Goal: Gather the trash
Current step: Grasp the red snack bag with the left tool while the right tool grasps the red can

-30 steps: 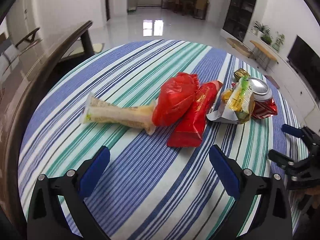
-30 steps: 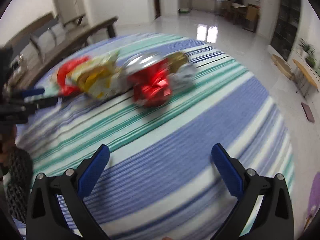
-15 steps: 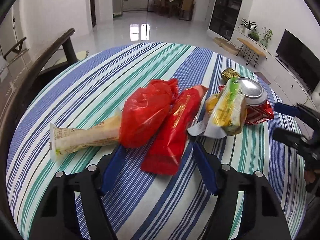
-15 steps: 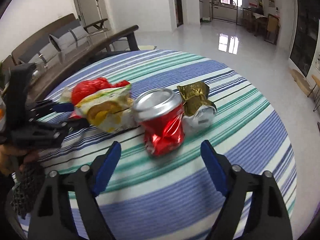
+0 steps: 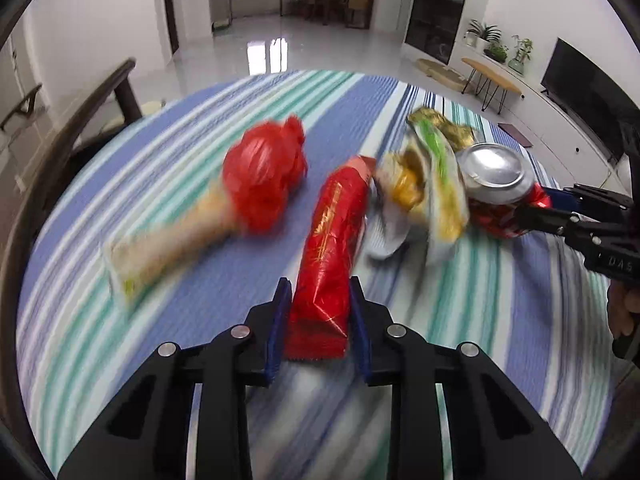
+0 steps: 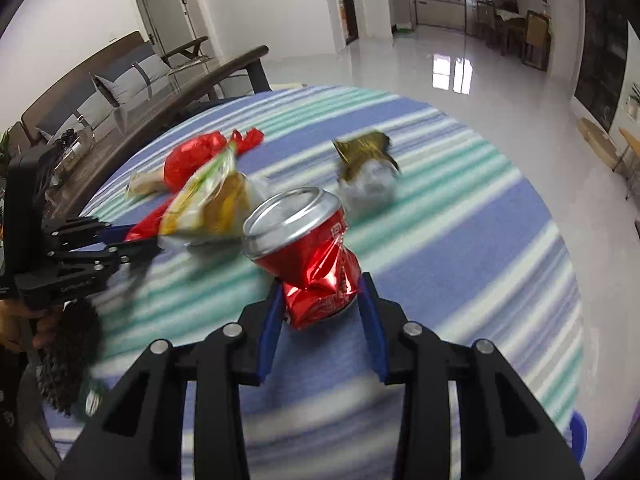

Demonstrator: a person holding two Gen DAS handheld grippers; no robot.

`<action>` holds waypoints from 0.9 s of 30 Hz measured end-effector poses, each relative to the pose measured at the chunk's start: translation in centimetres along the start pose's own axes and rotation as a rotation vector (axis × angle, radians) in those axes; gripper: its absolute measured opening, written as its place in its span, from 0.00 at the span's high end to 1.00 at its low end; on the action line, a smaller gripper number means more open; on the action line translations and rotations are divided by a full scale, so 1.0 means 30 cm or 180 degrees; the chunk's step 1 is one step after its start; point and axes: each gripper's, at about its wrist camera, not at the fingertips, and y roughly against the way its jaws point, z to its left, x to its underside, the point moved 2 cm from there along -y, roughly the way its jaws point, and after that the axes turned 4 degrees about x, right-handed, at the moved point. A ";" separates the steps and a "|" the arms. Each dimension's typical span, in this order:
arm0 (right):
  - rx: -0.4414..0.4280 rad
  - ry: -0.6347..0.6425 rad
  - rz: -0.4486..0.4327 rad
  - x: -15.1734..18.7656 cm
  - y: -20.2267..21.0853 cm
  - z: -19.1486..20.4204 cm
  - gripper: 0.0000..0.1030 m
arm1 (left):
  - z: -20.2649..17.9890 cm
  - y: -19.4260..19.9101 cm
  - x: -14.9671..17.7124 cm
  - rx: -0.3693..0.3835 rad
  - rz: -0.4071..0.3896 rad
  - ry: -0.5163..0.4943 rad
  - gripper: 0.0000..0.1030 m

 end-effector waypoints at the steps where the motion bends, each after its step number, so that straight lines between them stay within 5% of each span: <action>1: 0.0001 -0.0022 0.0039 0.023 0.020 -0.009 0.65 | -0.006 0.017 0.024 0.0023 0.0027 0.0017 0.72; 5: -0.0030 -0.0036 0.0157 0.117 0.077 -0.013 0.65 | -0.035 0.078 0.104 0.0177 0.0176 -0.0031 0.64; 6: -0.0039 -0.0061 0.0149 0.135 0.088 -0.018 0.61 | -0.035 0.087 0.113 0.0214 0.0179 -0.0052 0.54; 7: -0.0044 -0.0075 0.0141 0.144 0.093 -0.021 0.45 | -0.037 0.095 0.119 0.0220 0.0160 -0.0067 0.43; 9: -0.0023 -0.0046 0.0105 0.147 0.096 -0.021 0.35 | -0.030 0.107 0.106 0.0187 0.0071 -0.0067 0.36; 17: 0.0088 0.0225 -0.0026 0.085 0.055 0.032 0.18 | -0.040 0.040 -0.006 0.0167 0.0055 -0.0120 0.33; 22: 0.0048 0.0237 -0.0021 0.047 0.036 0.041 0.19 | -0.069 -0.009 -0.022 0.0090 0.0178 -0.0189 0.48; 24: 0.0019 0.0251 -0.0008 0.040 0.035 0.045 0.43 | -0.074 -0.024 -0.019 0.0042 0.0226 -0.0214 0.57; 27: 0.0020 0.0221 -0.0034 0.038 0.052 0.050 0.42 | -0.072 -0.022 -0.023 -0.0014 0.0206 -0.0242 0.75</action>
